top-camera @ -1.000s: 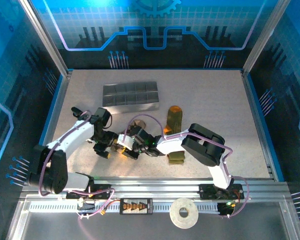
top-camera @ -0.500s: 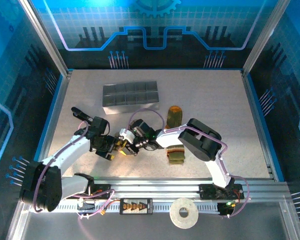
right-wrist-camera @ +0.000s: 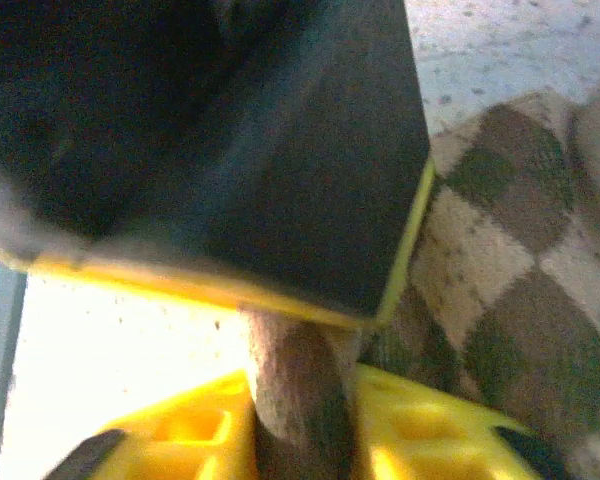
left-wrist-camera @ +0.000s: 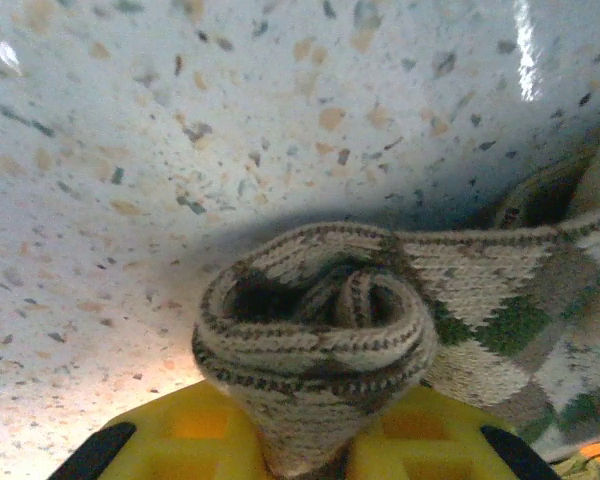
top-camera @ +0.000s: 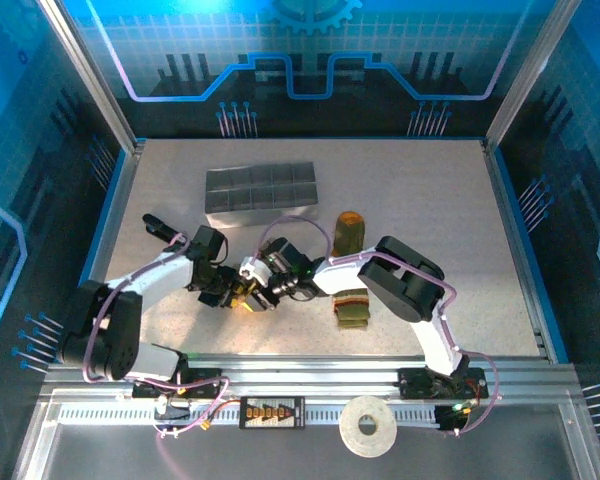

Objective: Roll the socks

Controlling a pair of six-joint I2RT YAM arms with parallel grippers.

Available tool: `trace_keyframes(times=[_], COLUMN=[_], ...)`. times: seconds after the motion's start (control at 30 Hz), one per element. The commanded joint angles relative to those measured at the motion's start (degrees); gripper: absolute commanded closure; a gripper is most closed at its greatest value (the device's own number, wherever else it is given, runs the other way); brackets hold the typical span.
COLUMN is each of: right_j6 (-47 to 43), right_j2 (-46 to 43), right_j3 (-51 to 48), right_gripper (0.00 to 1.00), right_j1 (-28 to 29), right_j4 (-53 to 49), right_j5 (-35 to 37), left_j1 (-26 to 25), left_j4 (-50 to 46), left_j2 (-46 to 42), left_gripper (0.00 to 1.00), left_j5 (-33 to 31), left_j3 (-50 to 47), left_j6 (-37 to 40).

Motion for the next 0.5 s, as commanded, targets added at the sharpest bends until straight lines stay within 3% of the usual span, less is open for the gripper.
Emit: trace_keyframes(times=[0.0, 0.2, 0.37, 0.47], right_j6=[-5.7, -16.6, -27.3, -30.8], right_j2=[-3.1, -15.0, -16.4, -14.9], right_j3=[-8.6, -19.5, -18.1, -15.3], right_gripper=[0.61, 0.46, 0.43, 0.43], right_j1=[2.2, 6.8, 12.6, 14.7], right_j4=[-6.6, 8.2, 9.5, 10.1], right_j5=[12.0, 27.5, 37.9, 40.7], left_j1=[-0.4, -0.9, -1.4, -1.4], left_j4=[-11.3, -15.8, -18.2, -18.8], left_j2=[6.9, 8.9, 12.7, 14.9], left_gripper=[0.81, 0.83, 0.84, 0.84], left_j5=[-3.5, -5.0, -4.9, -4.8], left_j3=[-2.0, 2.2, 5.6, 7.0], left_j6=[0.8, 0.4, 0.6, 0.7])
